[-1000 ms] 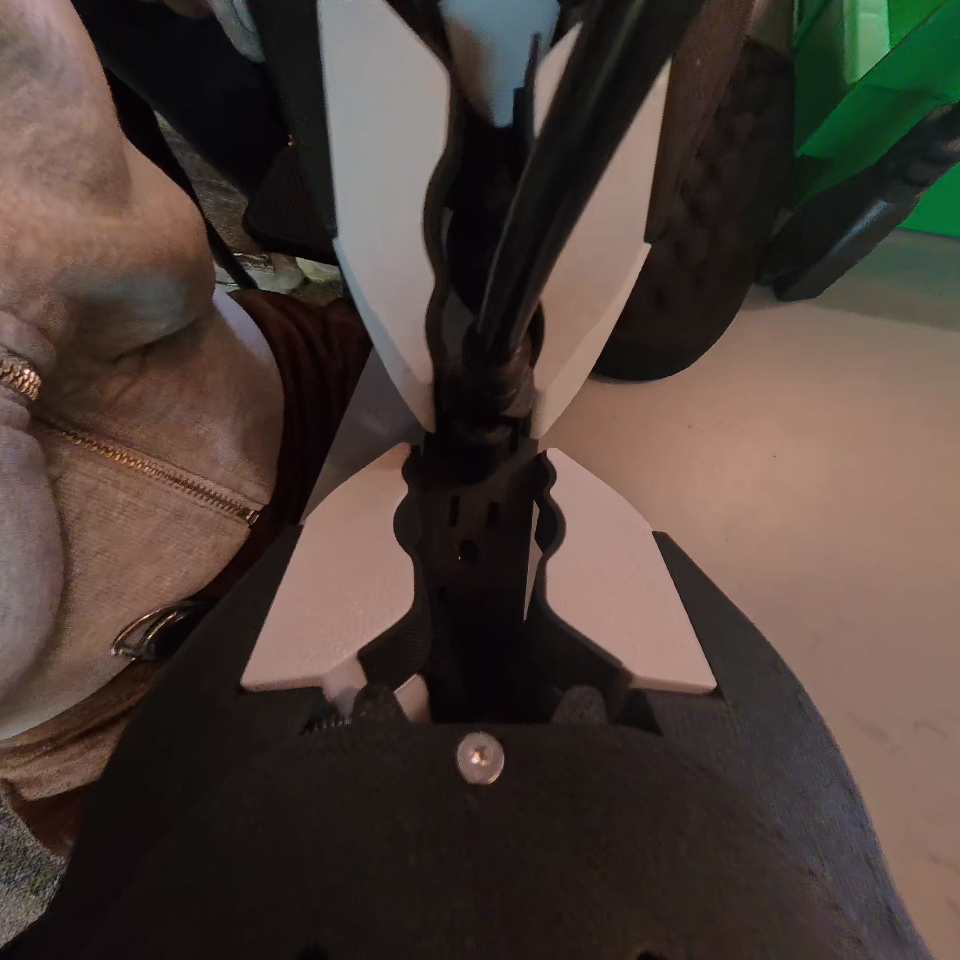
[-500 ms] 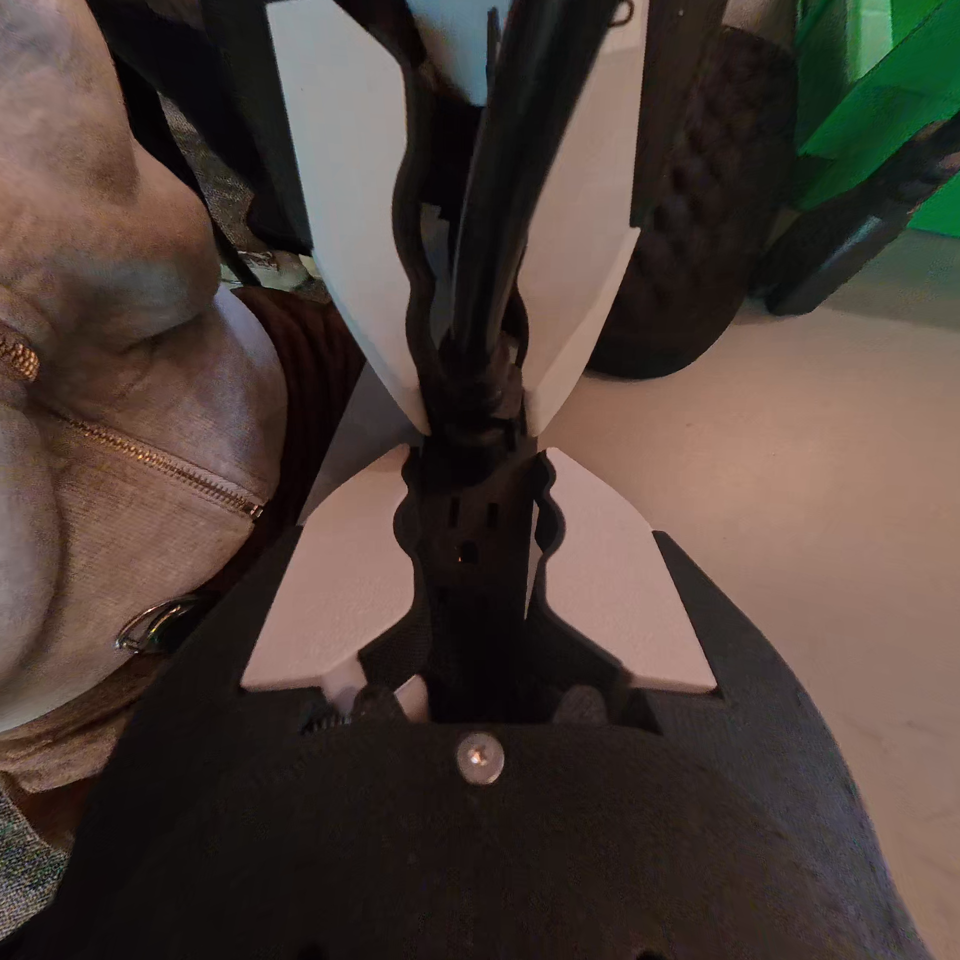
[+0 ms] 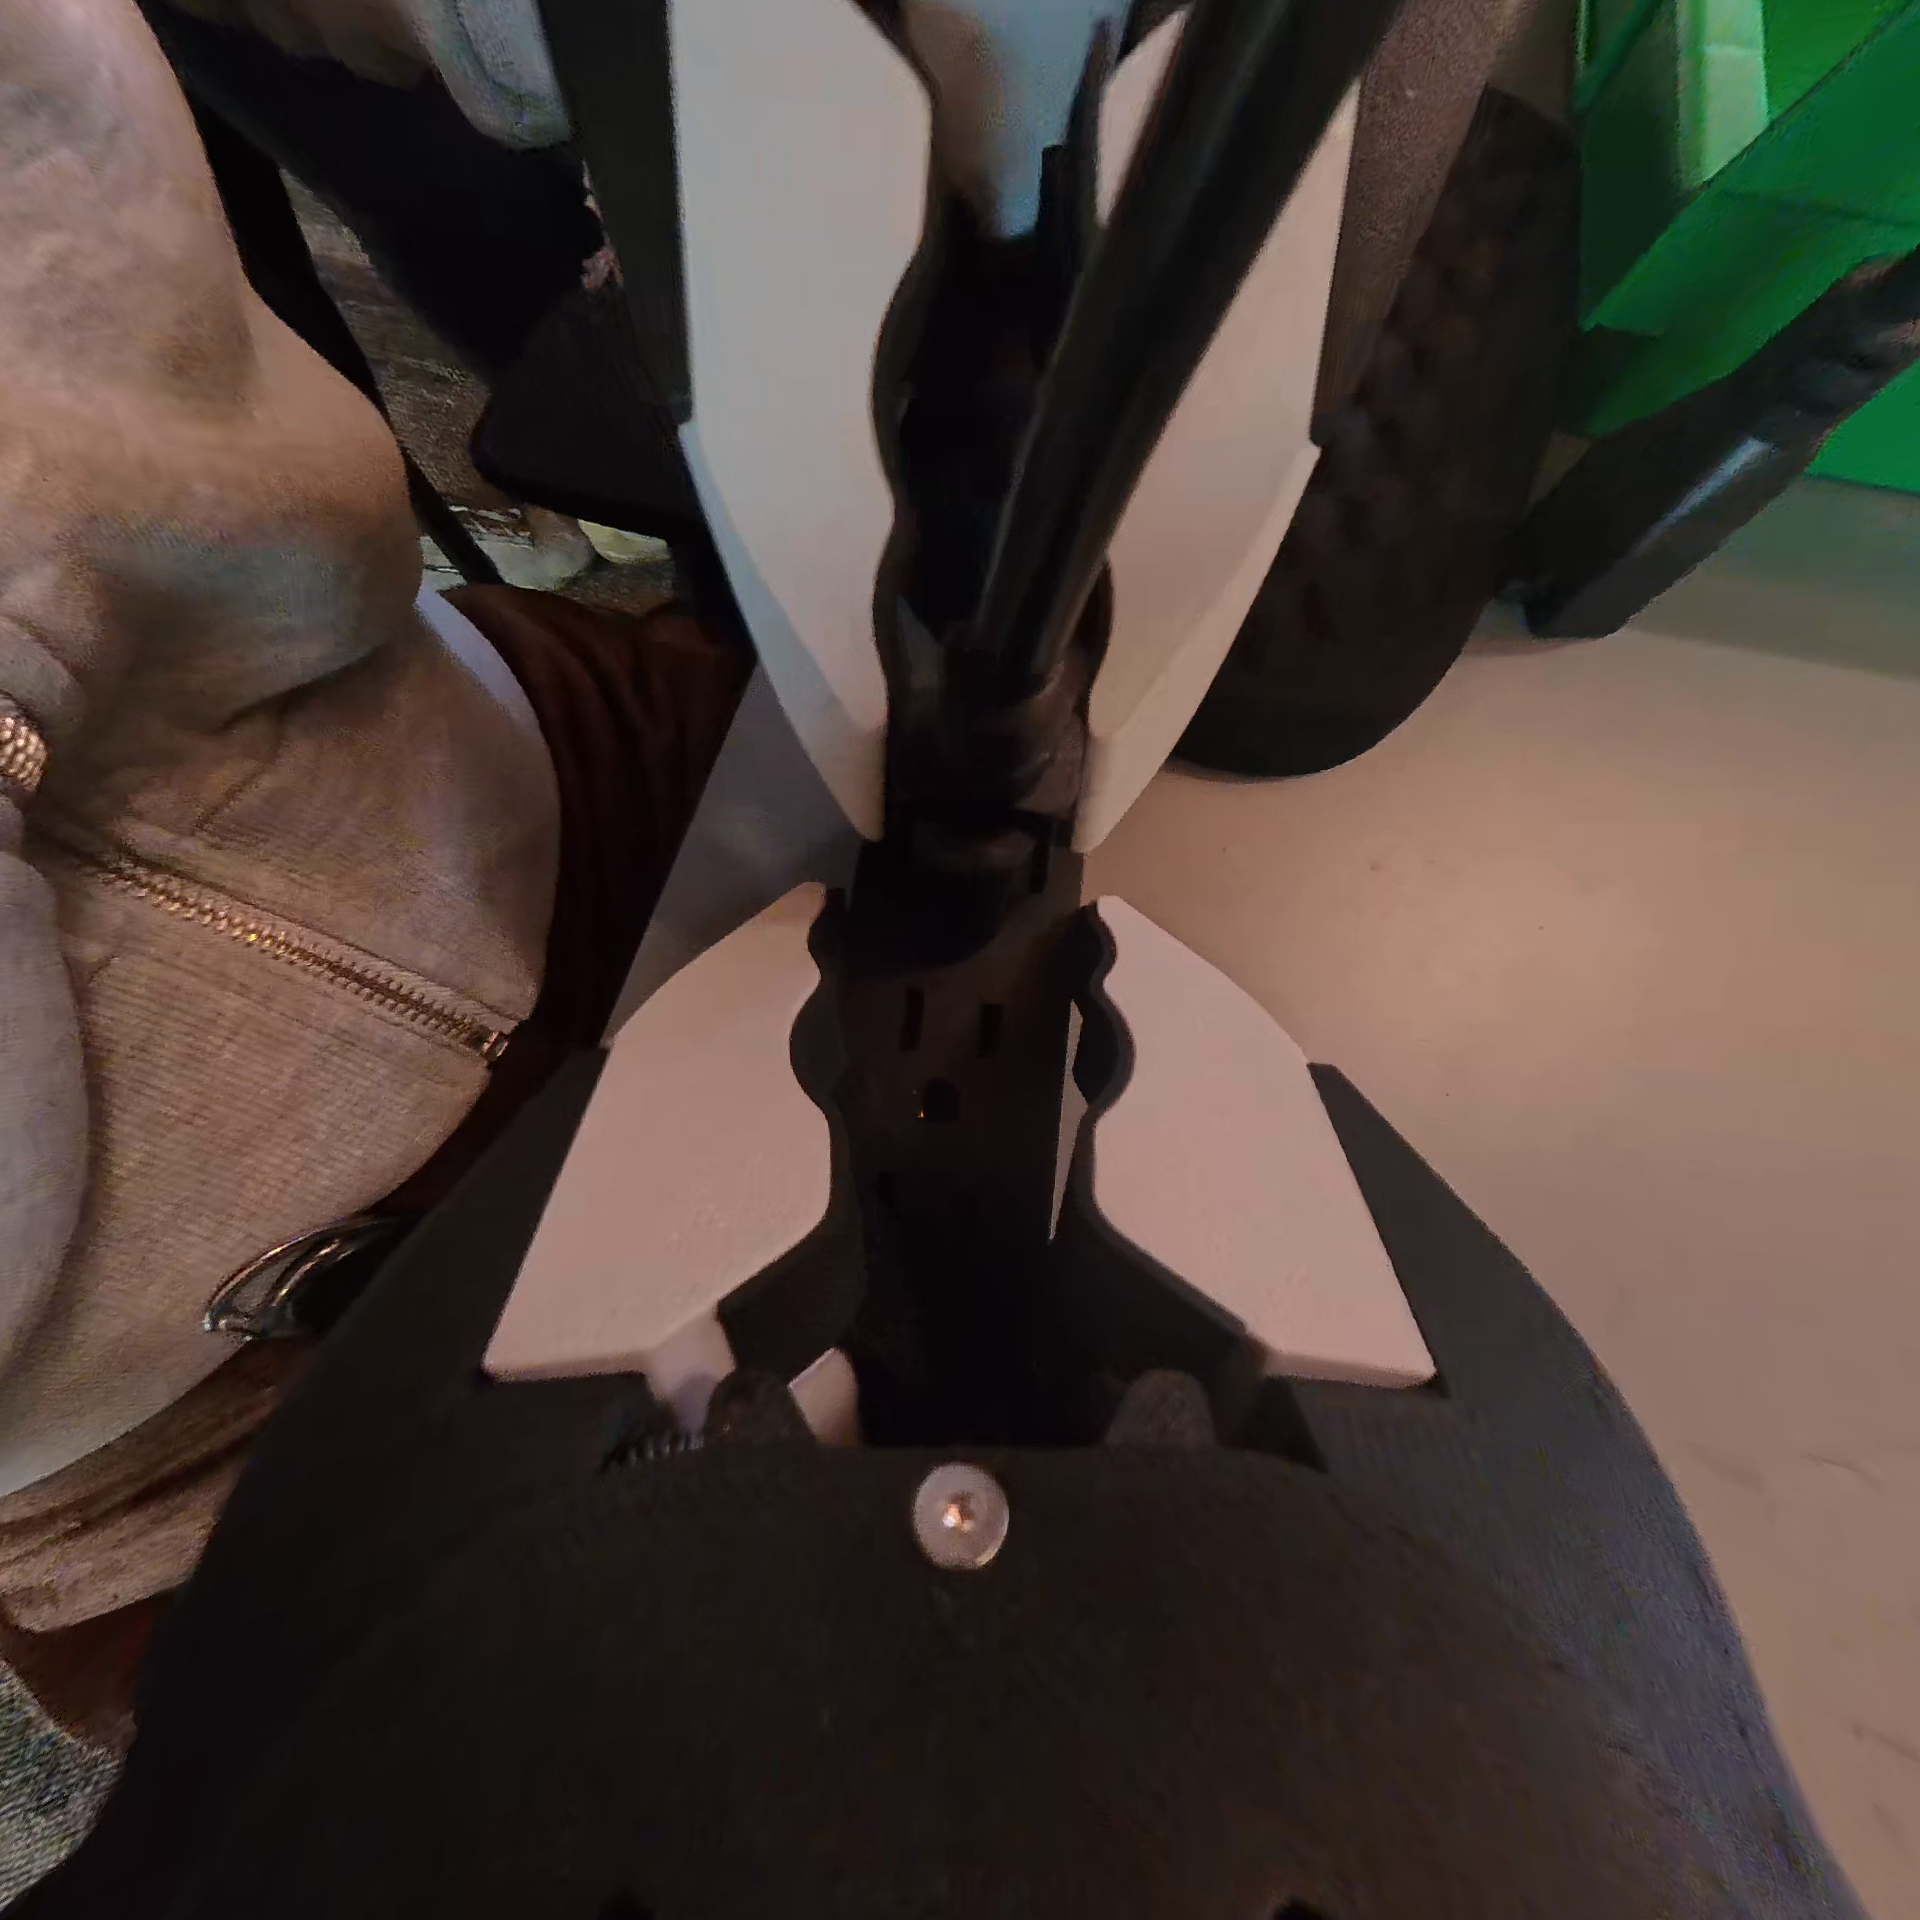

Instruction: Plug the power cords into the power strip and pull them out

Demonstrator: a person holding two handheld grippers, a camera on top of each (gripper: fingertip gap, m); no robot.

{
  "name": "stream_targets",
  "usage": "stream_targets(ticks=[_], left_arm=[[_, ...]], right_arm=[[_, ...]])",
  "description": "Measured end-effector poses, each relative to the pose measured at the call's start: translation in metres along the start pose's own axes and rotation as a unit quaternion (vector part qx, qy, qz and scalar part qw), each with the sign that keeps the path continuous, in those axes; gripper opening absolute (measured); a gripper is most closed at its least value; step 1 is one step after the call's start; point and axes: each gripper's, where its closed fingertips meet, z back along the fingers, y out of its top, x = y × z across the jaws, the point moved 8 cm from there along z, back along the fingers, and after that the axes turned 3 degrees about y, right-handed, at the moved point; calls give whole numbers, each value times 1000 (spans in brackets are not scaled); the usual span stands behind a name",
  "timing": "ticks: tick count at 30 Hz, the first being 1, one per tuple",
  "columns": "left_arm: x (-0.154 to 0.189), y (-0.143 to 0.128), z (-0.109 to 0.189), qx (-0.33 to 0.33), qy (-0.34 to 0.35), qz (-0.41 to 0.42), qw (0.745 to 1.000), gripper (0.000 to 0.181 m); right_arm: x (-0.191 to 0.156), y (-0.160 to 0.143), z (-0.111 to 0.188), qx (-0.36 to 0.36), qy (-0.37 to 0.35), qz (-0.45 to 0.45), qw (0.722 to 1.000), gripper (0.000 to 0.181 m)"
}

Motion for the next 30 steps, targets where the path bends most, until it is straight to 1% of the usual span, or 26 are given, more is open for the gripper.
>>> stream_targets(ticks=[1,3,7,12,14,16,18,22,30], left_arm=[[-2,-1,1,5,-5,13,1000,23],[-1,0,0,5,2,2,1000,23],[9,5,-2,0,17,-69,997,23],[1,2,-1,18,7,-13,1000,23],[-2,3,-3,12,4,3,1000,23],[-4,7,-6,-8,-1,12,1000,23],[-2,11,-8,-20,15,-15,1000,23],[0,7,-4,22,19,-1,1000,22],[3,7,-4,26,18,-31,999,22]], right_arm=[[1,0,0,1,-3,-2,1000,45],[2,0,0,1,-1,-5,1000,45],[-2,0,0,2,23,5,1000,45],[0,-2,2,3,1,-5,1000,46],[1,-3,3,-1,-2,-8,1000,45],[3,-2,3,-4,-1,-6,1000,45],[4,-4,5,-3,2,-5,1000,45],[1,-5,6,8,-3,-7,1000,45],[0,-3,3,4,9,-1,1000,45]])
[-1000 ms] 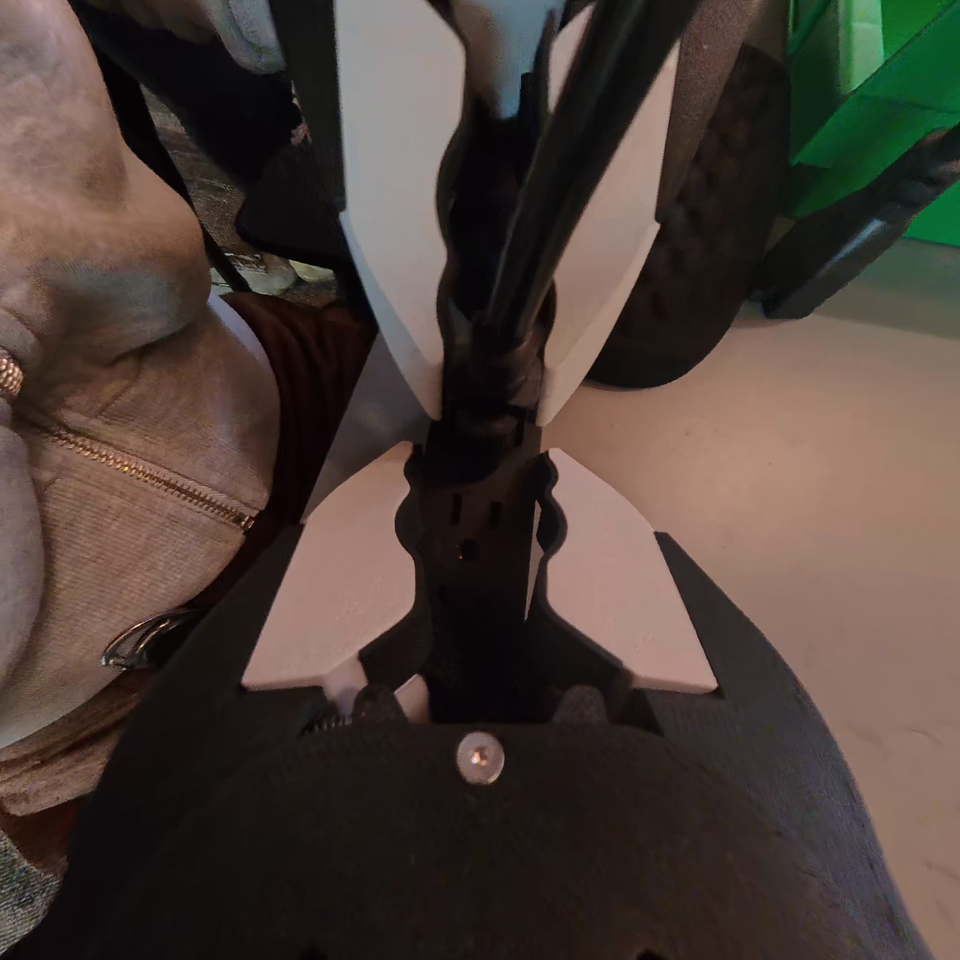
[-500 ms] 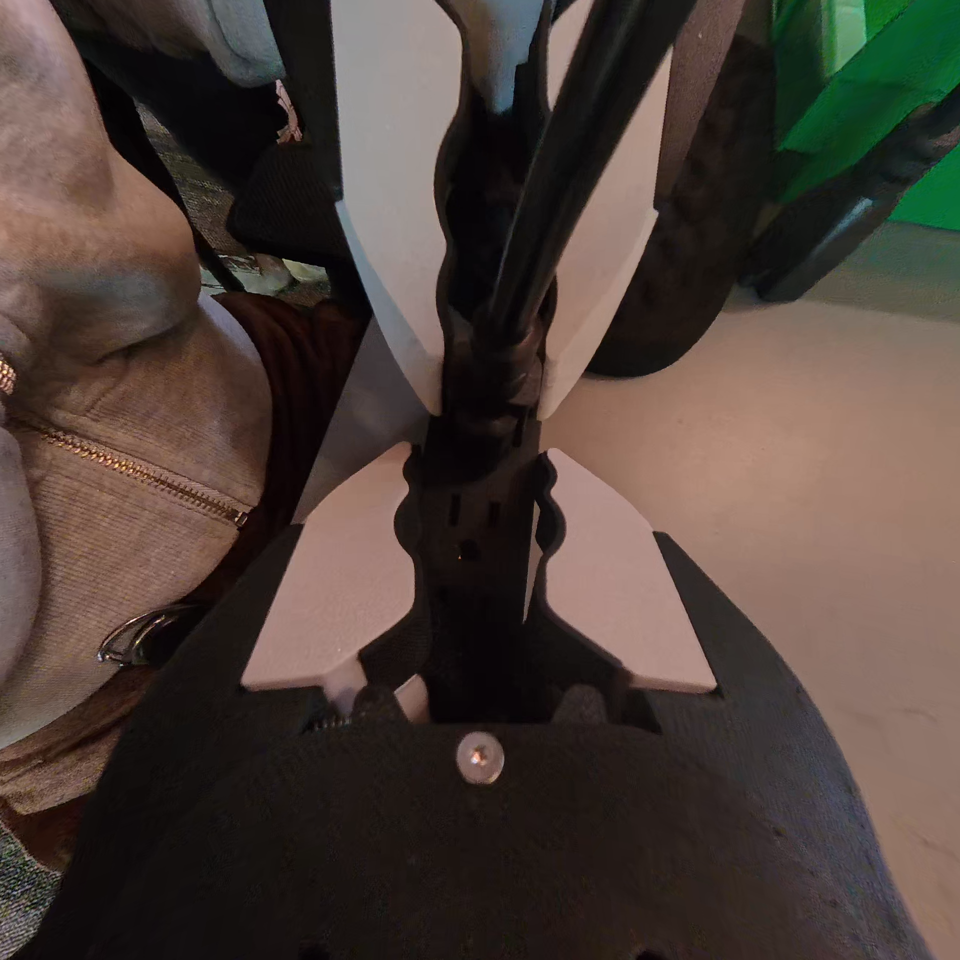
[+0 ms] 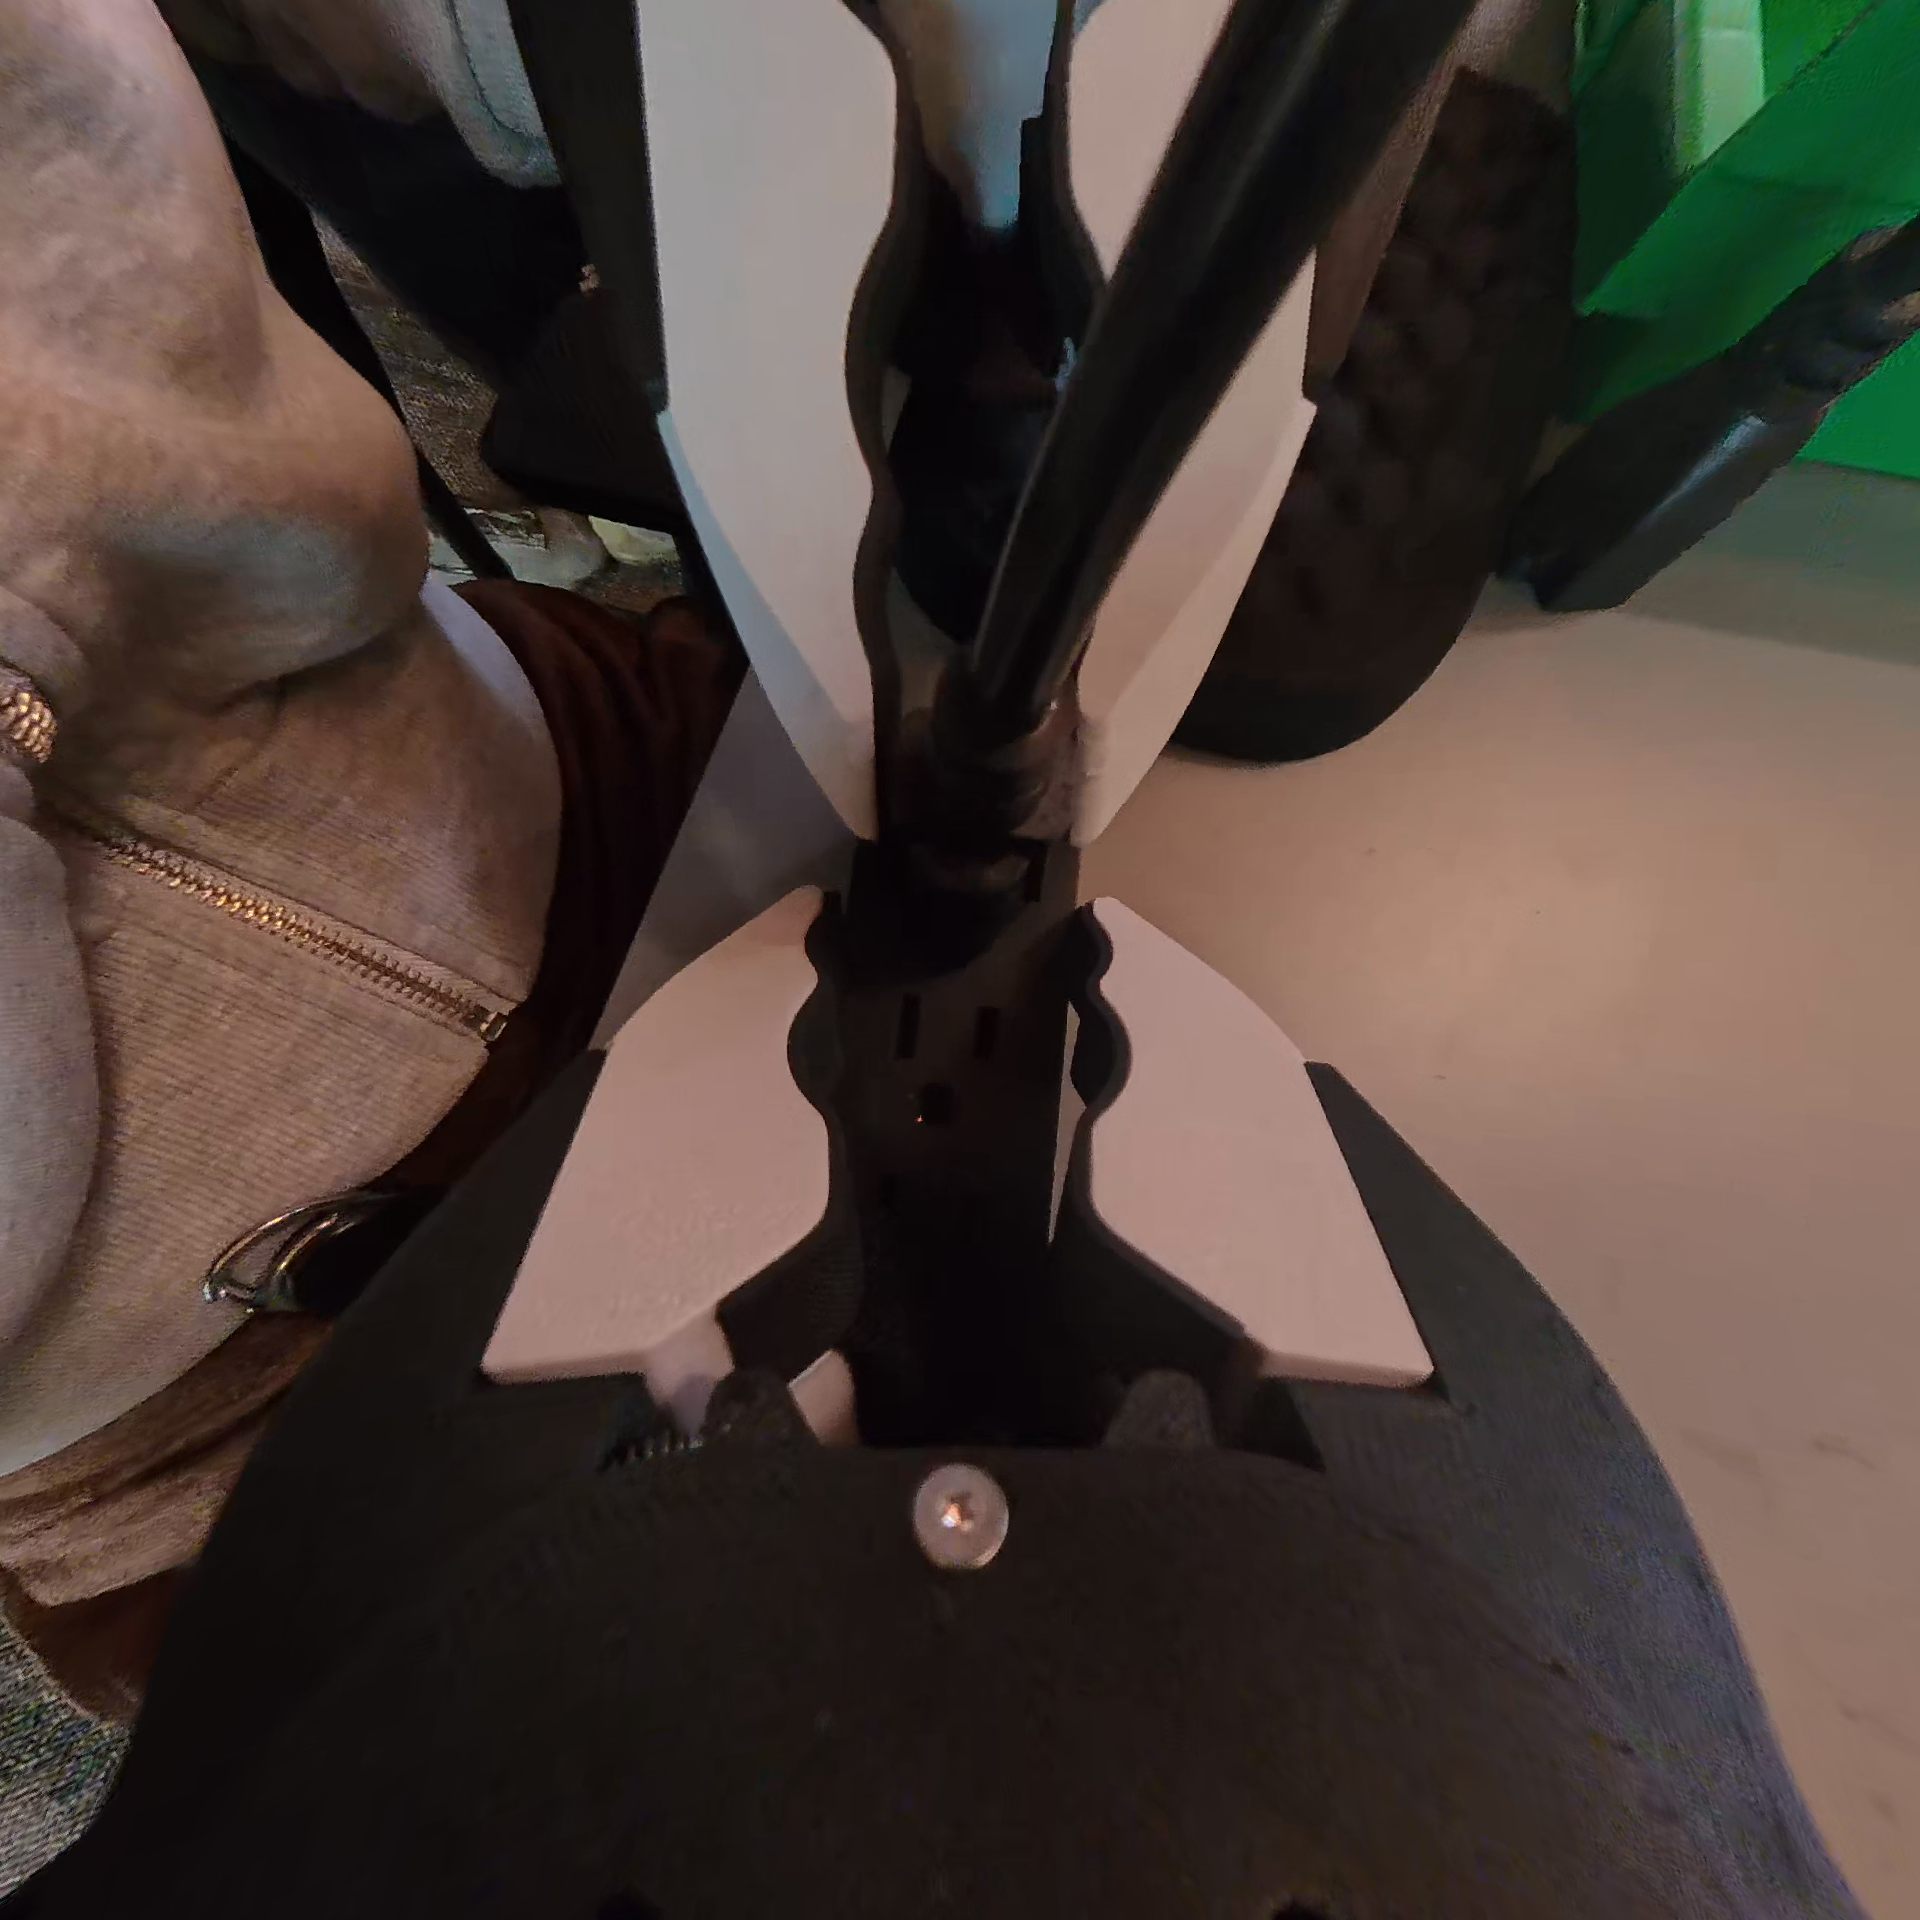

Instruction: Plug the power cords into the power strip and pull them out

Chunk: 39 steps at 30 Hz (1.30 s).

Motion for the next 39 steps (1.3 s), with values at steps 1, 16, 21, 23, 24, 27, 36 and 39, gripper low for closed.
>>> stream_targets(ticks=[1,16,21,23,24,27,36,39], left_arm=[[1,-1,1,10,1,-3,1000,22],[-1,-1,2,26,-10,1,1000,22],[-6,1,-2,-9,-32,25,999,22],[-4,0,-1,12,-21,8,1000,22],[-3,0,0,24,-16,-1,1000,22],[-2,-1,3,38,-11,-4,999,22],[-8,-2,-7,-29,-55,44,997,41],[-8,-3,-12,-55,-45,37,997,49]], right_arm=[[-1,0,0,6,-1,-1,1000,45],[-2,-1,1,11,2,-2,1000,45],[0,-1,0,-2,3,-2,1000,44],[0,-2,1,6,3,-2,1000,45],[-1,-2,2,14,6,-2,1000,45],[-1,-1,1,19,7,-2,1000,45],[0,-1,-1,6,0,-3,1000,44],[0,0,-1,7,5,-1,1000,44]])
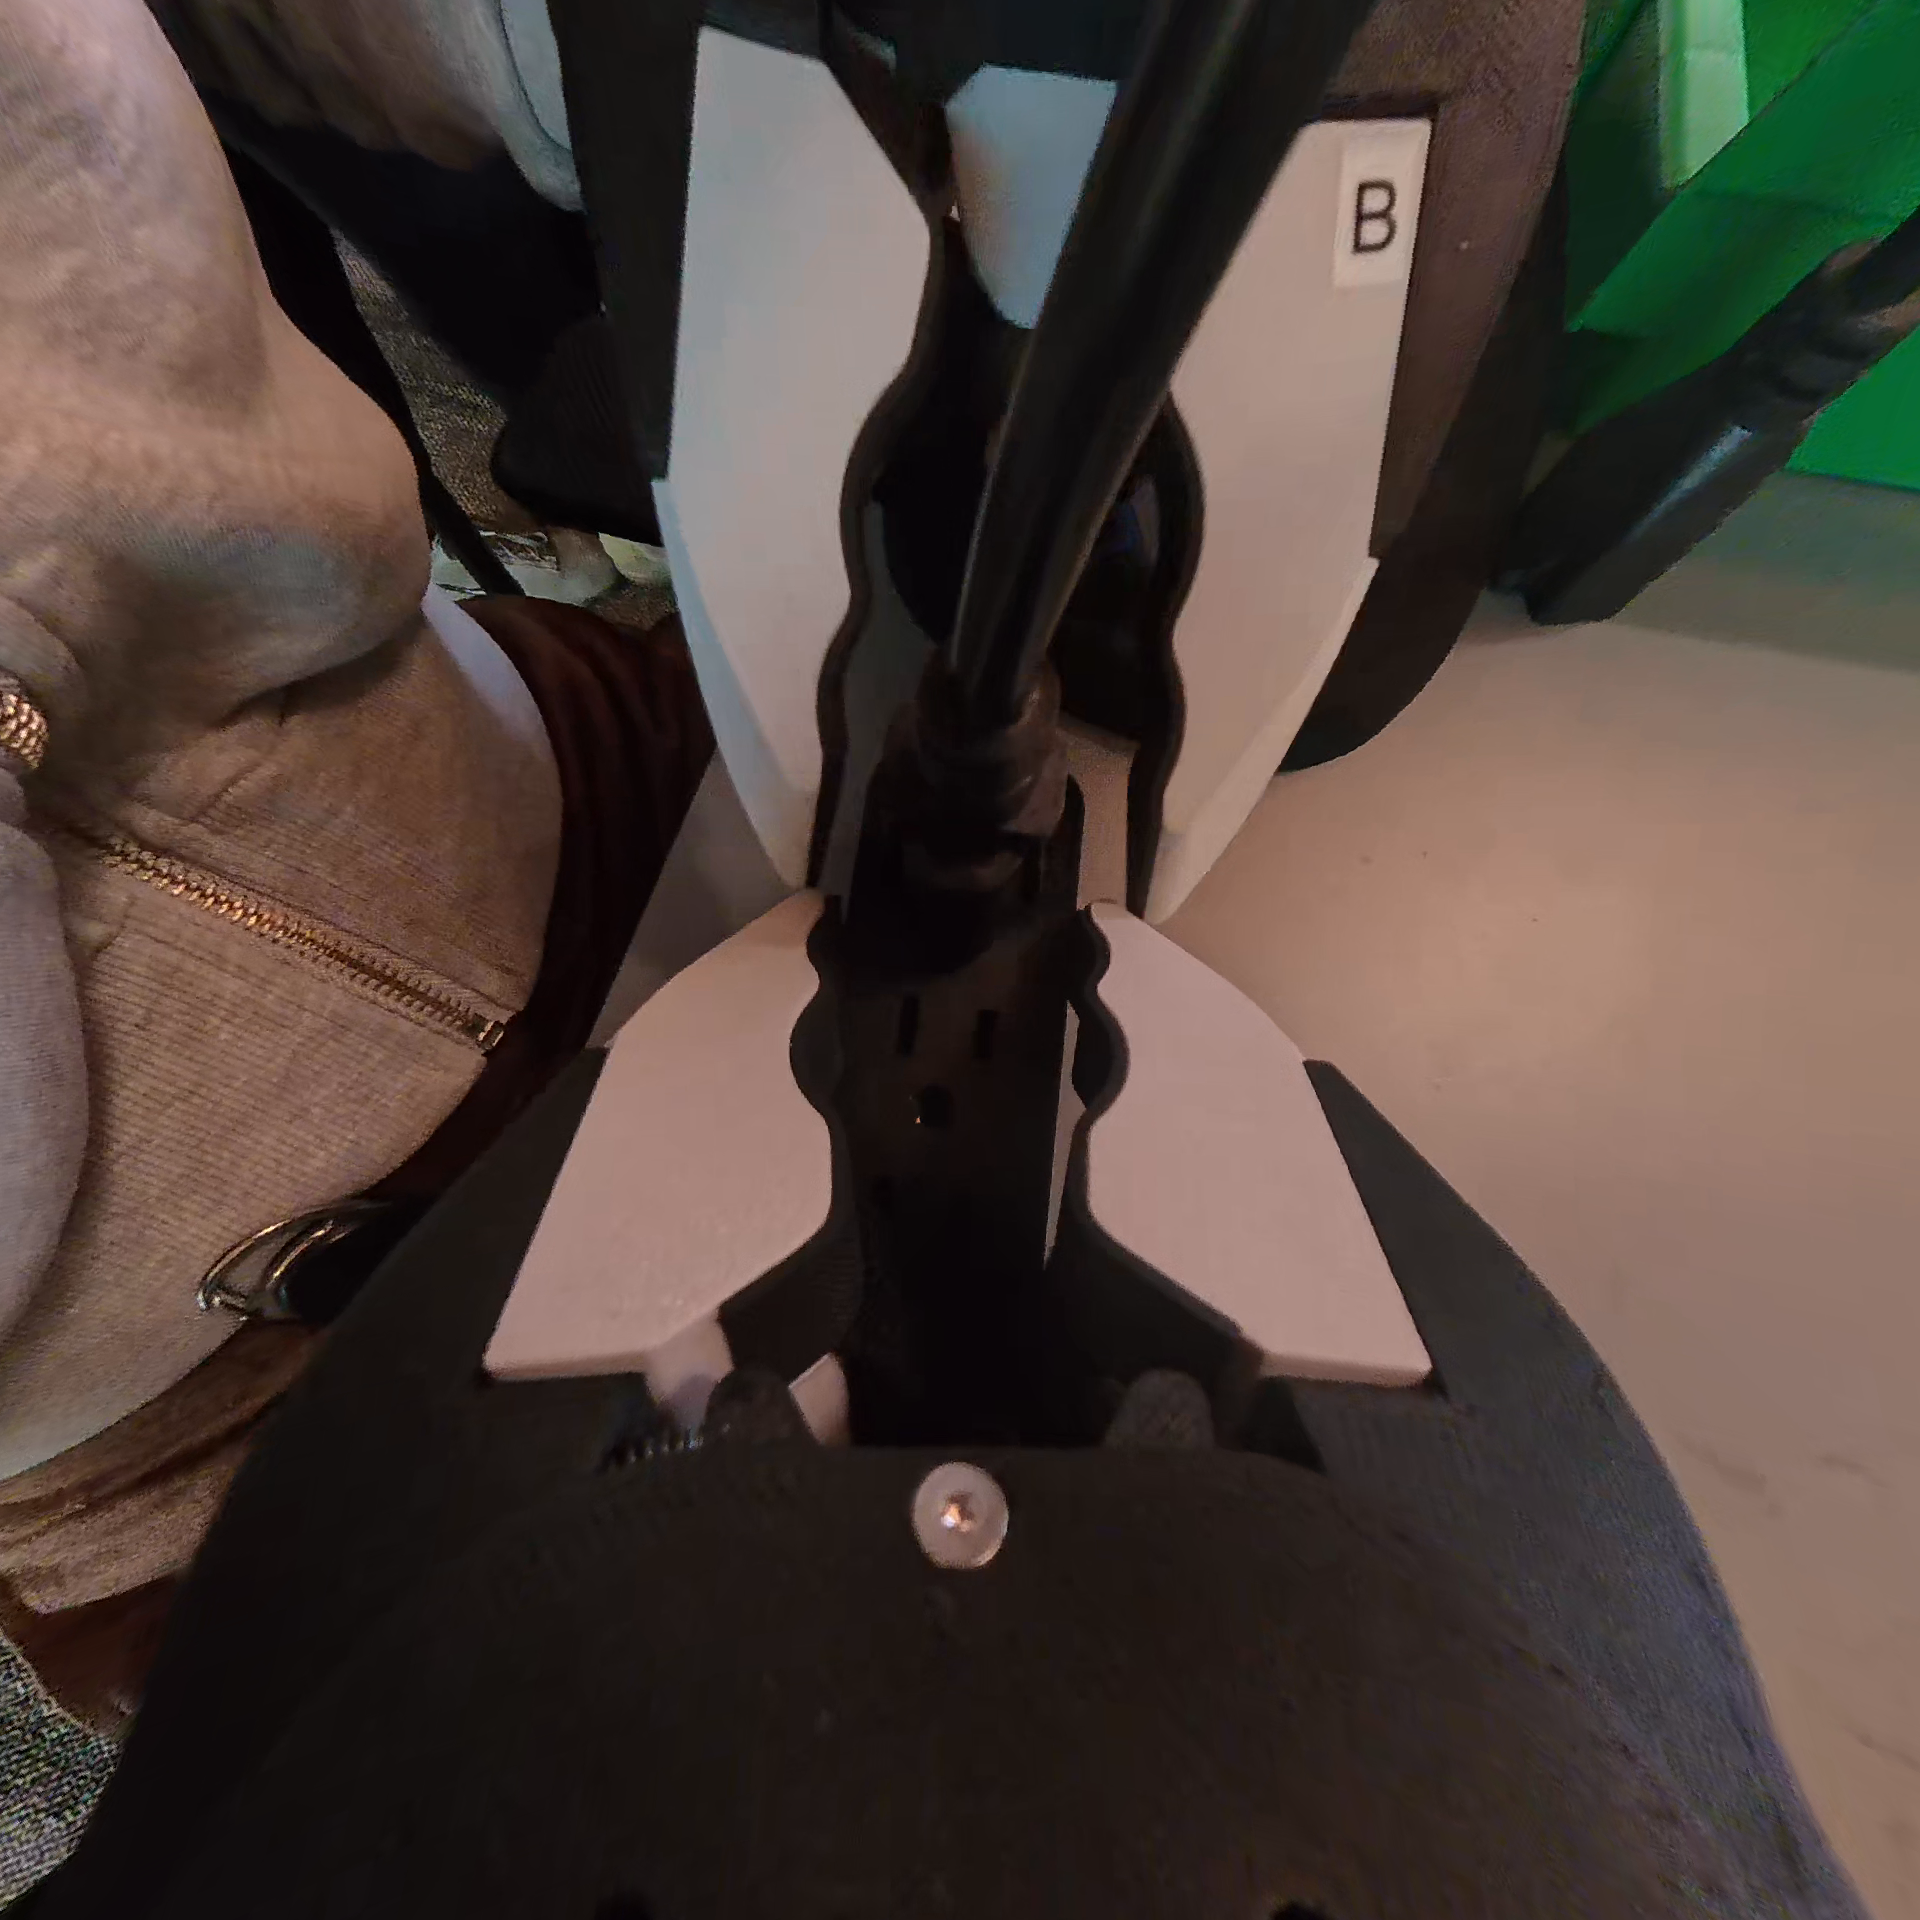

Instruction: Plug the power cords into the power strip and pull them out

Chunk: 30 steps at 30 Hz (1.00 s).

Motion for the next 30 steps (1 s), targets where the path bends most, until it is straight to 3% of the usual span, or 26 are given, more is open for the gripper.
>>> stream_targets(ticks=[3,12,18,25,30], left_arm=[[0,0,4,24,11,0,1000,25],[0,-1,4,23,-10,5,1000,25],[0,-1,5,29,11,-1,1000,26],[-1,0,11,56,14,3,998,35],[0,-2,5,25,8,-6,1000,35]], right_arm=[[2,0,0,4,-10,-6,1000,44],[1,-1,3,6,1,3,1000,44],[5,-4,18,32,-8,-16,999,52],[4,-4,15,25,3,-13,1000,52],[4,-5,14,20,5,-14,1000,52]])
